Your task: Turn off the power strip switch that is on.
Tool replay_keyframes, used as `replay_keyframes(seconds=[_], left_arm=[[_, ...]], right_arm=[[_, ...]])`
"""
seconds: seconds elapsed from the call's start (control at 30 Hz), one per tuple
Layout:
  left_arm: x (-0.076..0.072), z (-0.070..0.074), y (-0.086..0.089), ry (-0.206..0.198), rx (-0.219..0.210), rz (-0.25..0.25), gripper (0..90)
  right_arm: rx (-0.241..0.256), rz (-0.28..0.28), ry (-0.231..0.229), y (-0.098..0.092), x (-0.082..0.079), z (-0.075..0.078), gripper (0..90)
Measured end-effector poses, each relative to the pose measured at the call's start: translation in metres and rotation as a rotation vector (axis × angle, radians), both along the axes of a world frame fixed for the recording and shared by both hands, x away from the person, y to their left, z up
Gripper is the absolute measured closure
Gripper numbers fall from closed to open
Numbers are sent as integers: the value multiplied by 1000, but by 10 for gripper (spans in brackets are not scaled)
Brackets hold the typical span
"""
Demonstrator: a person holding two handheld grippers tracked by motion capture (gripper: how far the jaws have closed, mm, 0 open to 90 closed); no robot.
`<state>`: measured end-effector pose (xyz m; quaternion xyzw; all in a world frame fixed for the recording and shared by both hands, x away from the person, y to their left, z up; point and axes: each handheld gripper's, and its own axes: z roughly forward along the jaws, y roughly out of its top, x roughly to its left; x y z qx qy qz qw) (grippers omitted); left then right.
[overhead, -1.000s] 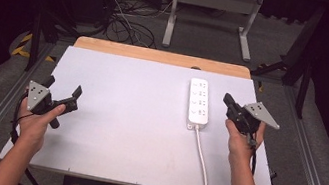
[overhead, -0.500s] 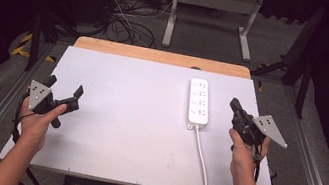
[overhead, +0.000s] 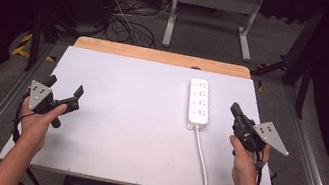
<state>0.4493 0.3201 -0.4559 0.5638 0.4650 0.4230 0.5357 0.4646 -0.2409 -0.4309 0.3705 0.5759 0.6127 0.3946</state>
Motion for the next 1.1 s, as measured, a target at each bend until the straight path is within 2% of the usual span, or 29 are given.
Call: replay_keyframes(seconds=[0.07,0.13,0.2,0.27,0.33,0.43,0.63,1.1], left_arm=[[0,0,0,1,-1,-2,23],[0,0,0,0,0,-2,23],[0,0,0,0,2,-1,23],[0,0,0,0,2,-2,23],[0,0,0,0,2,-2,23],[0,0,0,-1,2,-1,23],[0,0,0,0,3,-3,23],[1,0,-3,-3,2,-12,23]], right_arm=[[-11,2,-3,1,0,0,900],[-22,2,-4,1,0,1,794],[-9,-2,8,3,0,1,634],[28,-11,44,4,2,3,438],[55,-14,71,4,4,2,328],[57,-33,77,3,5,2,202],[65,-45,87,2,6,2,94],[40,-38,106,4,5,1,86]])
